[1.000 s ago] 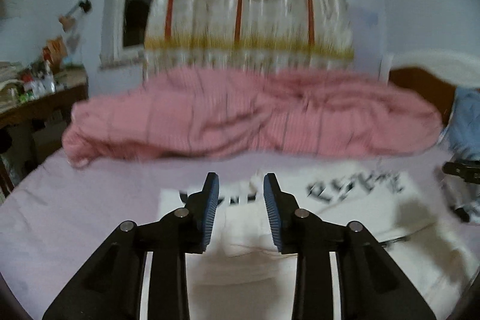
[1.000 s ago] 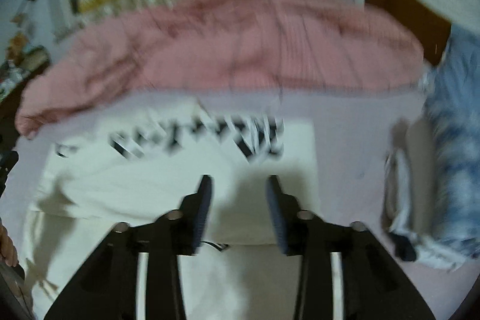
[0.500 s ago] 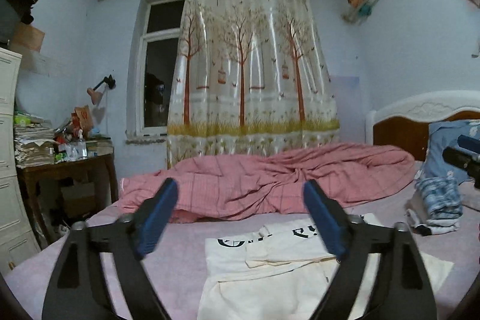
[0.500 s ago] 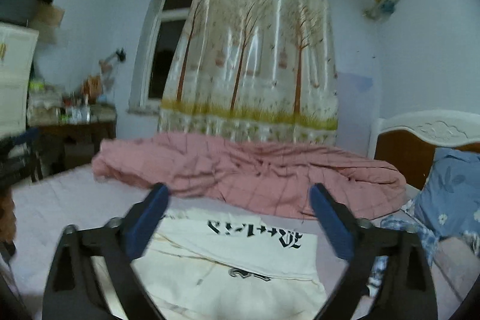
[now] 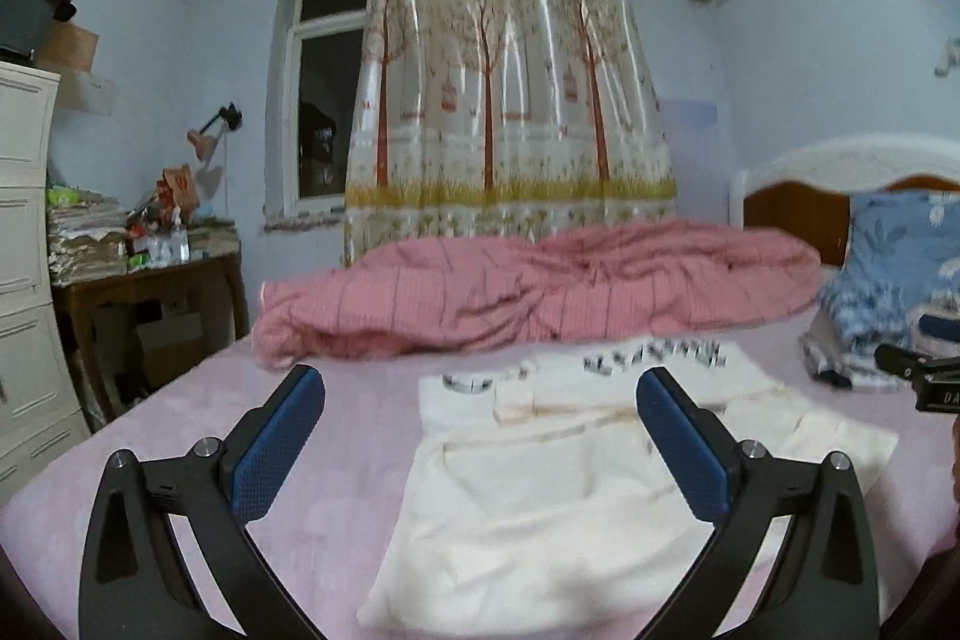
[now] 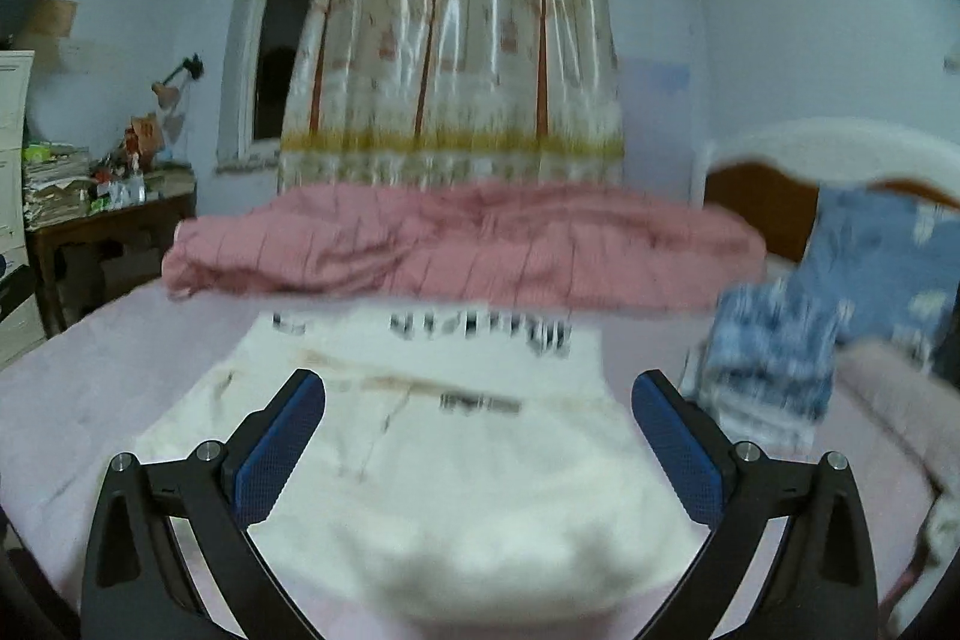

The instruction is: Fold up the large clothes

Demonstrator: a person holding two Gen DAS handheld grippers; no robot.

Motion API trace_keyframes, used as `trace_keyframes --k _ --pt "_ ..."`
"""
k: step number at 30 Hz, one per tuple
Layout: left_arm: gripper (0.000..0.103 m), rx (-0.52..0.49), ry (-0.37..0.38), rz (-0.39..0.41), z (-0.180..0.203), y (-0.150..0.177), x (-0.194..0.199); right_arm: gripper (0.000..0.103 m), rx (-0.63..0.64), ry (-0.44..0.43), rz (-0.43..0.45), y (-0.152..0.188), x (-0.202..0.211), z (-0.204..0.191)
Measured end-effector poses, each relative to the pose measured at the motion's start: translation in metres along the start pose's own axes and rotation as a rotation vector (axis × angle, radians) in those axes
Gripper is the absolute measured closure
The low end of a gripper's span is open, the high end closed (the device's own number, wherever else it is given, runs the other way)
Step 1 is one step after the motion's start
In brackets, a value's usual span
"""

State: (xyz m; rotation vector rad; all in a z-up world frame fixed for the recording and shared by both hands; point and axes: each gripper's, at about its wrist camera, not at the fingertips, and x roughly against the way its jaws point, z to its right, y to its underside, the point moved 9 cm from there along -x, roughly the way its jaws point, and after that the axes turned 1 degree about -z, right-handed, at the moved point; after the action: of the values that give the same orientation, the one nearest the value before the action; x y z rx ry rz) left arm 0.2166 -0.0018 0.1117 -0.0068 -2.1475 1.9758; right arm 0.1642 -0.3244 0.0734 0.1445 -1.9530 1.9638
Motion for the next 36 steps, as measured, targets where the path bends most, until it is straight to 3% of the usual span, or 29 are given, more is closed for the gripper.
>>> trace_keyframes --k 4,7,11,12,14,15,17,22,24,25,28,33,36 --pt "0.0 0.018 -0.028 -0.098 -0.014 0.032 -0.02 0.0 0.088 0.1 -0.04 0.029 -0.014 0.032" --pt "0.0 0.044 -0.063 -0.18 -0.035 0.058 -0.045 0.0 0.048 0.15 -0.118 0.05 -0.033 0.081" --pt "0.001 0.04 -0.048 -0.294 -0.044 0.094 -0.084 0.004 -0.047 0.107 -0.265 0.076 -0.078 0.127" --pt "0.008 0.033 -0.046 -0.314 -0.044 0.1 -0.094 0.009 -0.058 0.102 -0.31 0.085 -0.093 0.135" --pt "0.026 0.018 -0.042 -0.345 -0.042 0.11 -0.11 0.014 -0.056 0.059 -0.364 0.097 -0.122 0.14" --pt "0.029 0.009 -0.027 -0.36 -0.04 0.114 -0.117 0.015 -0.048 0.038 -0.388 0.102 -0.135 0.14" --pt "0.03 0.007 0.02 -0.387 -0.035 0.123 -0.132 0.022 -0.022 0.005 -0.42 0.11 -0.159 0.136" --pt "0.032 0.016 -0.004 -0.486 -0.043 0.16 -0.154 0.031 0.034 0.013 -0.497 0.129 -0.198 0.125" --pt "0.032 0.019 0.015 -0.509 -0.041 0.168 -0.155 0.033 0.057 0.019 -0.487 0.13 -0.199 0.12" --pt "0.032 0.025 0.029 -0.511 -0.041 0.169 -0.156 0.042 0.059 0.009 -0.479 0.129 -0.197 0.118" --pt "0.032 0.028 0.043 -0.511 -0.039 0.171 -0.156 0.092 0.042 0.074 -0.446 0.126 -0.192 0.129" --pt "0.032 0.037 0.121 -0.543 -0.03 0.174 -0.156 0.095 -0.009 0.079 -0.25 0.094 -0.159 0.139" --pt "0.032 0.045 0.125 -0.576 -0.029 0.18 -0.159 0.095 0.013 0.116 -0.164 0.08 -0.138 0.137"
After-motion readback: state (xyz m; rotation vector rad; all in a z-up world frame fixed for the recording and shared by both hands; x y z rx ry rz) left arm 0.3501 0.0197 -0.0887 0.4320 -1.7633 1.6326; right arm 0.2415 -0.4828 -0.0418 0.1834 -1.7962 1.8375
